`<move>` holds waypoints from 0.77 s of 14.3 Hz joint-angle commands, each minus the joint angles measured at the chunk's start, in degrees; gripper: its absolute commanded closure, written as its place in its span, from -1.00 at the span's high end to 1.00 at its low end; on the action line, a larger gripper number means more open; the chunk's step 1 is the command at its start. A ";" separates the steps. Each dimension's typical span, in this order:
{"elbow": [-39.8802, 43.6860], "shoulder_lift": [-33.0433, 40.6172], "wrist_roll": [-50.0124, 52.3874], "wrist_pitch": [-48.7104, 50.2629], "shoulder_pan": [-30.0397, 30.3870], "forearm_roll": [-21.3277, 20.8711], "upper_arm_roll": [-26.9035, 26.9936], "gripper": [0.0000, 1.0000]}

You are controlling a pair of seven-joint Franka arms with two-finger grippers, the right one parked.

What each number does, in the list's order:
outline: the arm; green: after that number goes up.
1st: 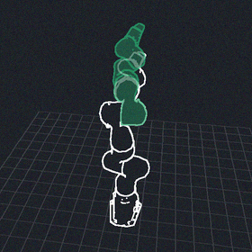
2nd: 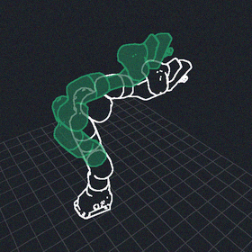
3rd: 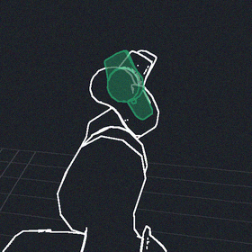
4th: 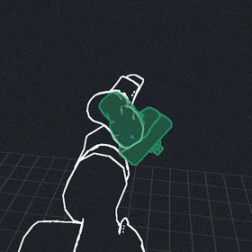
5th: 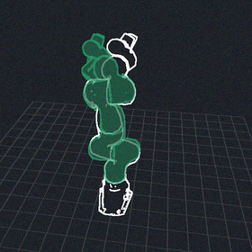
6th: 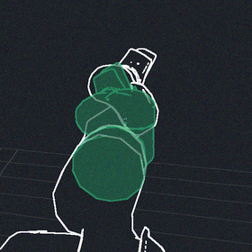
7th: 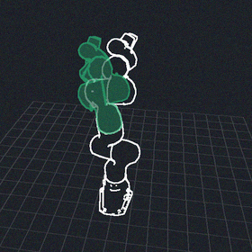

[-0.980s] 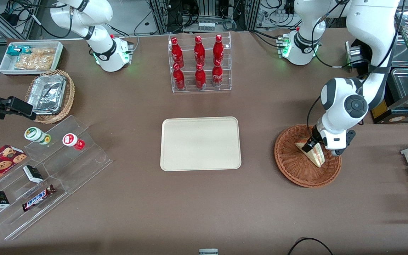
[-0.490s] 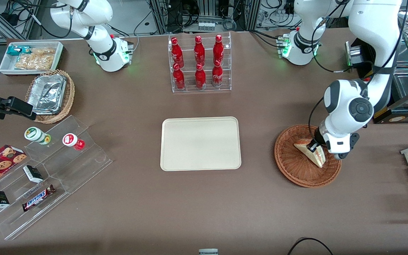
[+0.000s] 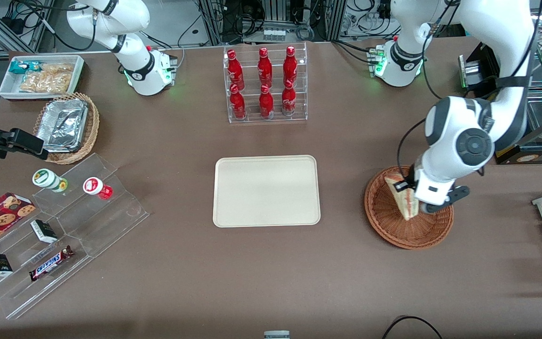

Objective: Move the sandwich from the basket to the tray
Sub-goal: 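Lift the sandwich and carry it over the cream tray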

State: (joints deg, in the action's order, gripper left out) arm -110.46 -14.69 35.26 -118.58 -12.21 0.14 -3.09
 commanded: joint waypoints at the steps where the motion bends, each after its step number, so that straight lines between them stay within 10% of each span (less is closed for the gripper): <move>1: 6.64 -5.85 -0.12 1.25 -7.44 0.47 0.63 -0.92; 11: 20.81 -18.69 17.99 -1.29 -25.83 0.47 0.63 -1.00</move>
State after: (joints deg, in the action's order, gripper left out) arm -93.74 -30.22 50.80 -119.41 -35.04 0.27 -3.36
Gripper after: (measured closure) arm 0.859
